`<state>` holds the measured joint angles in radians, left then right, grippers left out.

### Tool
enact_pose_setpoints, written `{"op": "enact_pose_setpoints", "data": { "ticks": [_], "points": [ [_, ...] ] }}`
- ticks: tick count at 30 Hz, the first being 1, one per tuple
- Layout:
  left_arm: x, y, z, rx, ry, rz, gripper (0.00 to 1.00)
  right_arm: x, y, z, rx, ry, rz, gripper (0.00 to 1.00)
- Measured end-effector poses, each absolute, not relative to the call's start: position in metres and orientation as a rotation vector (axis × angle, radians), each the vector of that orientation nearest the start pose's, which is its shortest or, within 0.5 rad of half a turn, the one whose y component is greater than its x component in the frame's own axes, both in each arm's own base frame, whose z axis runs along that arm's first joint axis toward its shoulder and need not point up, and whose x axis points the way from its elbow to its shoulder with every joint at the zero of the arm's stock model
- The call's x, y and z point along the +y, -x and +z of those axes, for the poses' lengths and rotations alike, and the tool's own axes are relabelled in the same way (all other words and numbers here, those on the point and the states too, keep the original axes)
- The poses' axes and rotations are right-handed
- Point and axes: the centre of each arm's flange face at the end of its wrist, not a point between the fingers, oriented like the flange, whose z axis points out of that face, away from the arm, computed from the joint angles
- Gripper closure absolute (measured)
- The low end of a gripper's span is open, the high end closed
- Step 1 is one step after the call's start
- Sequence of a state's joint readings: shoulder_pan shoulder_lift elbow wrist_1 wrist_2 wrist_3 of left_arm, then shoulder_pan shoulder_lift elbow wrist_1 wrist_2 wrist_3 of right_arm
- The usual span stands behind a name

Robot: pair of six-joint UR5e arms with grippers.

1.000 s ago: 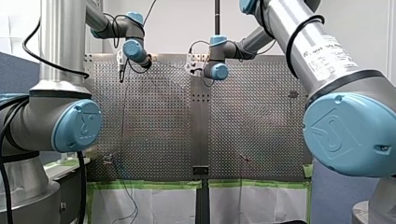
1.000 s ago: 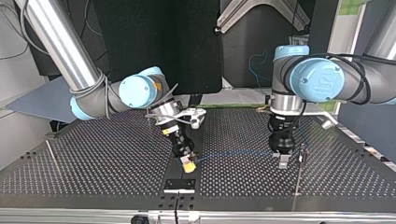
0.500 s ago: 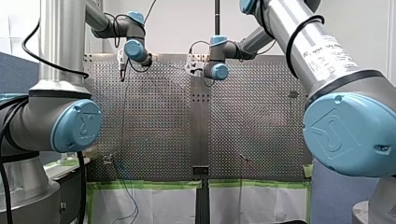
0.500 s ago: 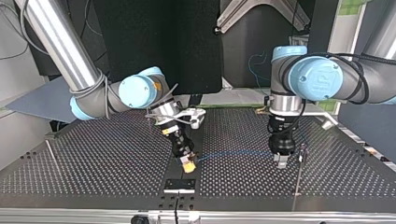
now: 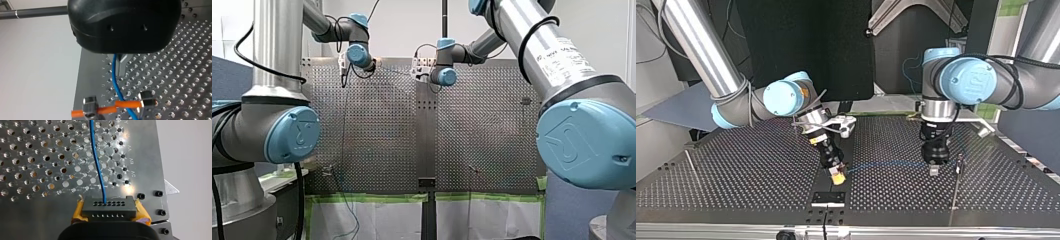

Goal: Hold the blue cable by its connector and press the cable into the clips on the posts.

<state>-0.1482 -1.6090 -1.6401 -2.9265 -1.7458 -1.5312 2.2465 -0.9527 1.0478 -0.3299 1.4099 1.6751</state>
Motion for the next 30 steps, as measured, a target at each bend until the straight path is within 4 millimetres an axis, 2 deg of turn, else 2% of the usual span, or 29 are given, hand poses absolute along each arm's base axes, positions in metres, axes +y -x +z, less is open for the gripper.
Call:
{"op": "enact_pose_setpoints", "data": {
  "ticks": [6, 12, 22, 26, 30],
  "points": [
    [-0.195, -0.490, 0.446, 1.479, 0.001, 0.035, 1.00, -0.495, -0.586, 0.382, -0.674, -1.582, 1.993, 1.00],
    [-0.213, -0.490, 0.400, 1.528, -0.026, 0.028, 1.00, -0.490, -0.580, 0.357, -0.720, -1.618, 1.949, 1.00],
    [-0.253, -0.493, 0.353, 1.553, -0.046, 0.040, 1.00, -0.487, -0.567, 0.322, -0.781, -1.620, 1.848, 1.00],
    [-0.267, -0.489, 0.330, 1.575, -0.050, 0.043, 1.00, -0.486, -0.561, 0.309, -0.790, -1.620, 1.799, 1.00],
    [-0.280, -0.480, 0.300, 1.606, -0.058, 0.050, 1.00, -0.486, -0.554, 0.296, -0.811, -1.605, 1.763, 1.00]
  ]
}}
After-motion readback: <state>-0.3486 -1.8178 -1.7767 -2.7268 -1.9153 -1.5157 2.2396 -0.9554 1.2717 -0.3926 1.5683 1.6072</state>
